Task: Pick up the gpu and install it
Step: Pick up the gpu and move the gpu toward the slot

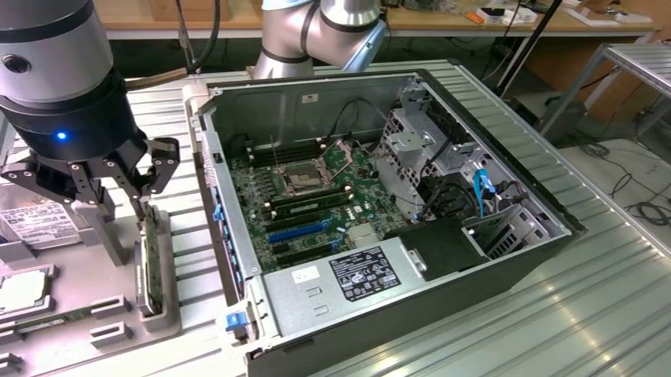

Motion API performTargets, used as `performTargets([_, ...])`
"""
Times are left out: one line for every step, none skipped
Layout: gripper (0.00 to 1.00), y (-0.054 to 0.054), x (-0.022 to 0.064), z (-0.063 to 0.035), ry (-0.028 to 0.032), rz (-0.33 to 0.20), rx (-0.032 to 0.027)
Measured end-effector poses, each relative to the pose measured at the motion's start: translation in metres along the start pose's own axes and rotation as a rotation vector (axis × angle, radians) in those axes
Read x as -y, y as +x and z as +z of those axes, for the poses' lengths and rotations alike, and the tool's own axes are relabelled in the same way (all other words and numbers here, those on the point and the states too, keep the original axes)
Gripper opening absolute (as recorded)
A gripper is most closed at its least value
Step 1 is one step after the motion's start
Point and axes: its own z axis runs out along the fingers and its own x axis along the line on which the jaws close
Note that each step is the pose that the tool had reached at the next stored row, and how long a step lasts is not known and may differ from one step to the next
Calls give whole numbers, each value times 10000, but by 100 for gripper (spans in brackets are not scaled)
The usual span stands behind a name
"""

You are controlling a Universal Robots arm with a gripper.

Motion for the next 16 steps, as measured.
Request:
performTargets([36, 0, 0, 3, 1, 0, -1])
performTargets([36, 0, 0, 3, 1, 0, -1])
performTargets([36, 0, 0, 4, 0, 0, -1])
performTargets([36, 0, 0, 4, 0, 0, 0])
performTargets([36, 0, 1, 4, 0, 0, 0])
performTargets([36, 0, 1, 4, -1, 0, 0])
performTargets([36, 0, 1, 4, 1, 0, 0])
performTargets([36, 0, 1, 4, 1, 0, 0])
performTargets([36, 0, 1, 4, 2, 0, 0])
performTargets([36, 0, 1, 4, 1, 0, 0])
performTargets([36, 0, 1, 5, 1, 0, 0])
performTargets([36, 0, 1, 4, 1, 0, 0])
performTargets([36, 0, 1, 4, 1, 0, 0])
performTargets([36, 0, 0, 7, 3, 0, -1])
performTargets([36, 0, 1, 16, 6, -1, 2])
performTargets([36, 0, 3, 31, 10, -1, 1])
